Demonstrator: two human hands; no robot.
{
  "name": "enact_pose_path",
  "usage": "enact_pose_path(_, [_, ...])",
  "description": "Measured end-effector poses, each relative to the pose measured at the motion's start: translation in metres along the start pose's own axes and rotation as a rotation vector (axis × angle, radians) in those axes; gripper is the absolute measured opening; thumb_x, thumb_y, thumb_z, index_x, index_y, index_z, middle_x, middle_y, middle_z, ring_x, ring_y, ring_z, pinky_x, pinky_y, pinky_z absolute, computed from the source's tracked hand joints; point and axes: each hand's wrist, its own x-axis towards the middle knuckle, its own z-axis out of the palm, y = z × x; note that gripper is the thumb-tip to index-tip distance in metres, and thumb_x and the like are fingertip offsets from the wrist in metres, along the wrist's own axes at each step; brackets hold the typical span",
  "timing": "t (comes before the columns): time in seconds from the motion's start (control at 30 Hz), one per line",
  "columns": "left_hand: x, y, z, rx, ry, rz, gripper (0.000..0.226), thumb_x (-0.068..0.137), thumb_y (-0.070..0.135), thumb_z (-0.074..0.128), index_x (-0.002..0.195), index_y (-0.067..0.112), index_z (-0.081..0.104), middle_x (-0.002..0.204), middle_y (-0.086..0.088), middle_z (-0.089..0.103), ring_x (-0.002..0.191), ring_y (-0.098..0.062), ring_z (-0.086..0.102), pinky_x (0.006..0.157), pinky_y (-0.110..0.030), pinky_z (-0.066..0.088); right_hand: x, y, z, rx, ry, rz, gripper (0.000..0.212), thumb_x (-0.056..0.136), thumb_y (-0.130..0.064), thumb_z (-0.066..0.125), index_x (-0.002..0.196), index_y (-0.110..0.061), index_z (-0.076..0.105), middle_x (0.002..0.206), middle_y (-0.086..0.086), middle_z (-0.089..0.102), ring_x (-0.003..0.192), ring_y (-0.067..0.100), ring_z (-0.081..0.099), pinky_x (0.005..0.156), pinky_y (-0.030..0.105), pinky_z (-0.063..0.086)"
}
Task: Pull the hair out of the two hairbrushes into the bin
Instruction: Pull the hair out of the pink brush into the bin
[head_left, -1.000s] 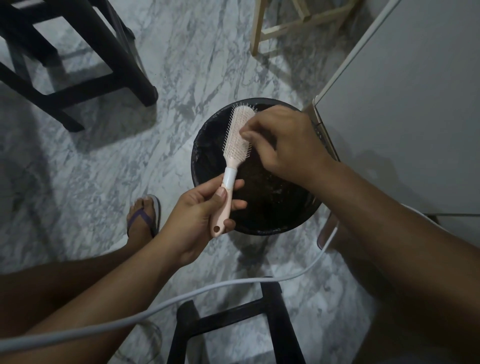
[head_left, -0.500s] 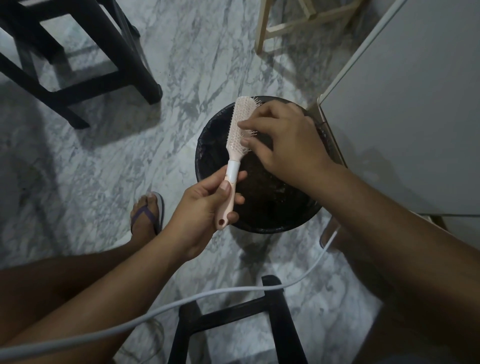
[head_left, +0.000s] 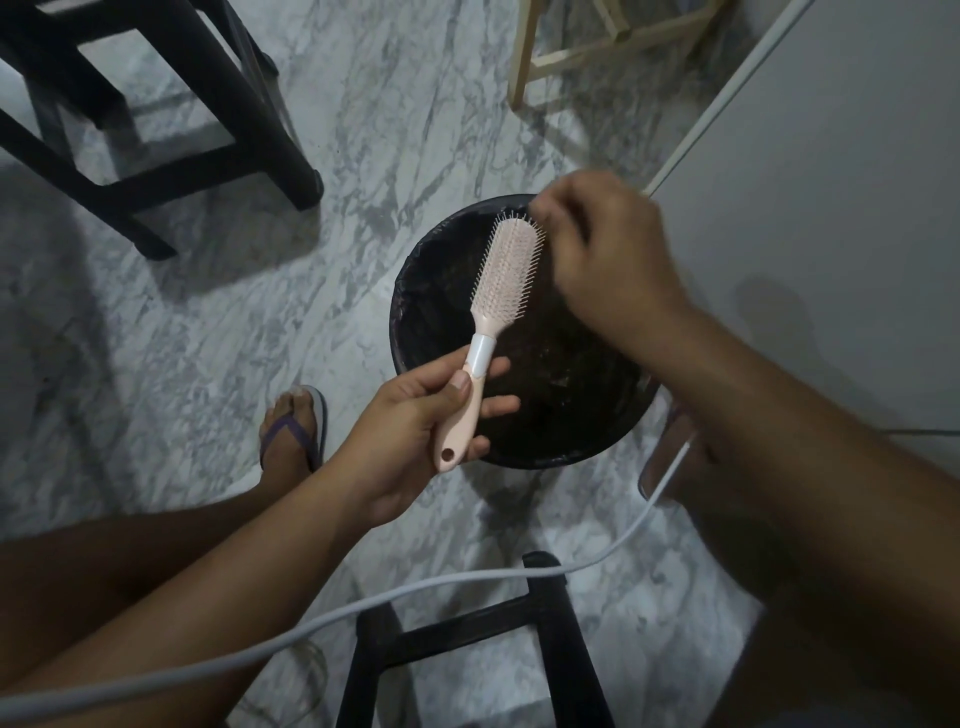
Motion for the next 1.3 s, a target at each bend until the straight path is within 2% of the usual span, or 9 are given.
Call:
enact_pose_path(0.13, [0.001,-0.001,-0.004,-0.044,0.013,-0.013,0.038,0.105,0.007,0.043,0.138,0.016,0.059,0.129,0.0,0.072,0.11,-0.023,0.073,0.062,-0.027,0.058,0.007,0.004,-0.014,-0.023,0.042,0.021,0.019,0.097,-0.025,0.057,0.095,-0.011,0.07,0.094,0.002,0.066,0.086,0.007,0.055,0.076,0.015,0.041])
enact_pose_path(0.27, [0.001,0.002,-0.003,-0.05,0.017,-0.003,0.038,0.105,0.007,0.043,0.138,0.017,0.059,0.129,0.0,0.071,0.108,-0.02,0.073,0.061,-0.025,0.057,-0.004,0.002,-0.001,-0.127,-0.191,-0.068,0.02,0.091,-0.035,0.062,0.095,-0.019,0.074,0.096,0.002,0.069,0.093,0.021,0.063,0.085,0.04,0.052])
enact_pose_path(0.4, [0.003,0.001,-0.001,-0.044,0.031,0.011,0.039,0.104,0.005,0.044,0.14,0.014,0.057,0.13,-0.002,0.071,0.098,-0.016,0.074,0.055,-0.023,0.051,-0.011,-0.004,0.005,-0.329,-0.362,-0.064,0.026,0.089,-0.04,0.068,0.111,-0.028,0.07,0.114,-0.001,0.063,0.111,0.025,0.059,0.091,0.048,0.051])
enact_pose_path(0.57, [0.002,-0.001,-0.003,0.012,0.028,0.039,0.041,0.105,0.004,0.042,0.143,0.011,0.054,0.13,-0.004,0.069,0.08,-0.011,0.067,0.053,-0.023,0.046,-0.014,-0.006,0.007,-0.431,-0.337,-0.147,0.032,0.088,-0.035,0.07,0.119,-0.027,0.065,0.119,0.0,0.06,0.112,0.027,0.058,0.086,0.048,0.051])
enact_pose_path(0.7, [0.002,0.0,-0.006,0.067,0.025,0.064,0.041,0.105,0.005,0.044,0.144,0.012,0.054,0.129,-0.001,0.07,0.082,-0.011,0.066,0.056,-0.025,0.046,-0.017,-0.001,0.012,-0.387,-0.256,-0.212,0.014,0.09,-0.03,0.066,0.101,-0.024,0.072,0.101,0.001,0.066,0.095,0.029,0.062,0.075,0.045,0.052])
enact_pose_path(0.8, [0.003,0.005,-0.007,0.07,0.012,0.077,0.04,0.105,0.005,0.043,0.143,0.012,0.055,0.131,-0.003,0.069,0.084,-0.012,0.067,0.056,-0.025,0.046,-0.018,0.001,0.015,-0.293,-0.208,-0.195,0.014,0.091,-0.03,0.063,0.094,-0.02,0.073,0.094,0.002,0.069,0.087,0.028,0.066,0.071,0.046,0.054])
enact_pose_path(0.97, [0.002,0.007,-0.004,0.013,0.009,0.079,0.038,0.105,0.004,0.042,0.141,0.007,0.056,0.131,-0.006,0.069,0.079,-0.012,0.067,0.05,-0.022,0.045,0.002,-0.003,-0.004,0.024,-0.076,-0.012,0.014,0.094,-0.019,0.061,0.091,-0.011,0.073,0.082,-0.003,0.072,0.075,0.009,0.065,0.076,0.031,0.054])
enact_pose_path(1.13, [0.002,0.007,-0.007,0.025,0.015,0.082,0.039,0.105,0.005,0.042,0.142,0.008,0.055,0.132,-0.005,0.069,0.081,-0.012,0.067,0.052,-0.022,0.046,0.022,0.004,-0.037,0.166,0.124,0.024,0.014,0.095,-0.015,0.06,0.096,-0.008,0.072,0.081,-0.005,0.07,0.078,0.005,0.07,0.073,0.014,0.054])
enact_pose_path(1.3, [0.003,0.007,-0.006,0.037,0.006,0.084,0.04,0.105,0.005,0.042,0.142,0.009,0.055,0.134,-0.005,0.068,0.082,-0.011,0.068,0.053,-0.022,0.046,0.008,0.008,-0.019,0.035,-0.087,-0.022,0.016,0.093,-0.016,0.061,0.102,-0.014,0.075,0.09,-0.001,0.074,0.083,0.004,0.067,0.076,0.012,0.049])
